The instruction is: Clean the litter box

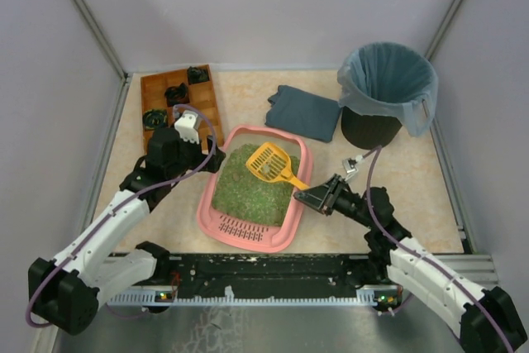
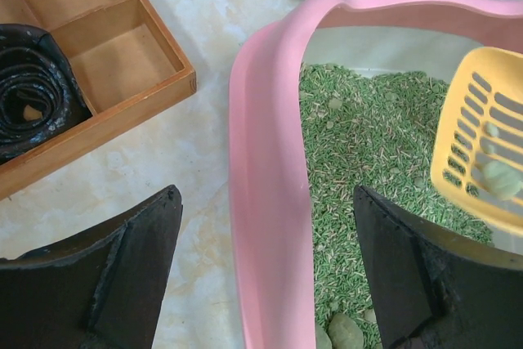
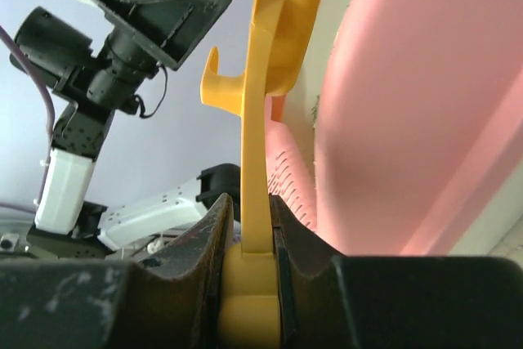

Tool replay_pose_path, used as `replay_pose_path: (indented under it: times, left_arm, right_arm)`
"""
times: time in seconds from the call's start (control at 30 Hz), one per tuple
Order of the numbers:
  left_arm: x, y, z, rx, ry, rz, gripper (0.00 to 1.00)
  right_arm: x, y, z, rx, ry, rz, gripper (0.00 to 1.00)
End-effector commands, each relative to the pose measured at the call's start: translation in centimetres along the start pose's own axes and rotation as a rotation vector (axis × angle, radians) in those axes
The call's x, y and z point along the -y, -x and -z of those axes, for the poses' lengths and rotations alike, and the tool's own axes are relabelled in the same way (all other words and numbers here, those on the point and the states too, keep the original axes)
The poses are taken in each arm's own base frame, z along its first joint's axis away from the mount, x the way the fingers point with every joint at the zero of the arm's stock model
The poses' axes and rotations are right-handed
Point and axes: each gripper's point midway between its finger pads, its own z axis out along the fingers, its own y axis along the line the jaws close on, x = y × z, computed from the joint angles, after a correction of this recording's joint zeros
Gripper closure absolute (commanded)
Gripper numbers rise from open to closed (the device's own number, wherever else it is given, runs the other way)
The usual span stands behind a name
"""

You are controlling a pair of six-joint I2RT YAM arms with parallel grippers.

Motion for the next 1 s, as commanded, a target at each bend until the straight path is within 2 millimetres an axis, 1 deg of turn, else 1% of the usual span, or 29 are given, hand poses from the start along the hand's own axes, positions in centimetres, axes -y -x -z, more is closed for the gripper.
replay_pose_path:
  times: [0.0,0.03,0.07,0.1,0.13,0.17,0.27,0.3,0.33,0.37,0.4,0.43,0.47,0.53,0.57,0.6,0.67,0.7,0.73,0.77,0.8,0.83,0.87,0.93,0.97]
  left_arm:
    - [0.6,0.8,0.0,0.029,-0.031,0.003,0.11]
    - [0.7,0.9,0.0,0.032,-0.037,-0.001,0.10]
    - [0.7,0.9,0.0,0.031,-0.038,-0.004,0.11]
    - [0.7,1.1,0.0,0.032,-0.033,-0.007,0.11]
    - [0.6,1.0,0.0,0.027,-0.027,-0.006,0.11]
    - [0.5,0.9,0.1,0.023,-0.023,-0.004,0.11]
    - [0.5,0.8,0.2,0.032,-0.026,0.000,0.11]
    - [0.6,0.9,0.2,0.038,-0.033,-0.001,0.11]
    - [0.7,1.1,0.2,0.039,-0.037,-0.004,0.11]
    - [0.7,1.2,0.1,0.038,-0.036,-0.008,0.12]
    - [0.7,1.1,0.1,0.031,-0.032,-0.008,0.12]
    - [0.6,1.1,0.1,0.028,-0.028,-0.007,0.12]
    - [0.6,0.9,0.2,0.025,-0.028,-0.004,0.12]
    - [0.7,0.9,0.2,0.031,-0.035,-0.003,0.12]
    - [0.8,1.0,0.1,0.036,-0.043,-0.004,0.12]
    - [0.9,1.0,0.1,0.035,-0.048,-0.006,0.12]
    - [0.9,1.2,0.0,0.029,-0.045,-0.012,0.12]
    - [0.8,1.1,0.1,0.024,-0.041,-0.010,0.12]
    - [0.8,1.0,0.1,0.021,-0.040,-0.009,0.12]
    - [0.8,0.9,0.1,0.019,-0.040,-0.006,0.12]
    - [0.8,0.9,0.1,0.025,-0.045,-0.005,0.12]
    - [1.0,0.8,0.0,0.027,-0.051,-0.006,0.12]
    - [1.0,0.9,0.0,0.030,-0.054,-0.007,0.12]
    - [1.0,1.1,0.0,0.025,-0.053,-0.013,0.12]
    - [0.9,1.0,-0.1,0.019,-0.049,-0.012,0.12]
  right_arm:
    - [-4.4,-1.0,-0.4,-0.110,0.151,0.112,1.00]
    - [-4.0,-0.8,-0.5,-0.102,0.135,0.114,1.00]
    - [-3.4,0.1,-0.4,-0.046,0.103,0.096,1.00]
    - [-2.0,1.2,-0.3,0.029,0.043,0.041,1.00]
    - [-1.6,1.9,-0.1,0.084,0.041,0.015,1.00]
    - [-2.4,2.0,0.0,0.091,0.080,0.013,1.00]
    - [-4.6,-0.5,-0.5,-0.089,0.158,0.109,1.00]
    - [-4.4,-0.6,-0.6,-0.101,0.147,0.119,1.00]
    - [-3.6,0.0,-0.6,-0.064,0.106,0.102,1.00]
    - [-2.3,1.0,-0.5,0.006,0.046,0.061,1.00]
    - [-1.8,1.9,-0.4,0.068,0.025,0.033,1.00]
    - [-2.2,2.4,-0.2,0.101,0.051,0.027,1.00]
    - [-3.2,2.0,-0.3,0.077,0.089,0.039,1.00]
    - [-4.8,0.2,-0.8,-0.057,0.127,0.122,1.00]
    - [-4.8,-0.4,-1.0,-0.106,0.119,0.162,1.00]
    - [-4.3,-0.2,-1.0,-0.101,0.082,0.179,1.00]
    - [-2.6,2.1,-0.5,0.037,-0.016,0.141,1.00]
    - [-2.6,2.9,-0.2,0.099,-0.004,0.111,1.00]
    - [-3.3,3.0,-0.2,0.114,0.039,0.086,1.00]
    - [-4.0,2.4,-0.3,0.078,0.076,0.093,1.00]
    - [-4.4,1.2,-0.7,0.003,0.100,0.123,1.00]
    - [-4.4,0.3,-0.9,-0.062,0.105,0.148,1.00]
    - [-3.8,-0.1,-1.0,-0.088,0.089,0.142,1.00]
    - [-2.1,1.3,-0.7,0.019,0.031,0.056,1.00]
    - [-1.6,1.9,-0.4,0.074,0.032,0.015,1.00]
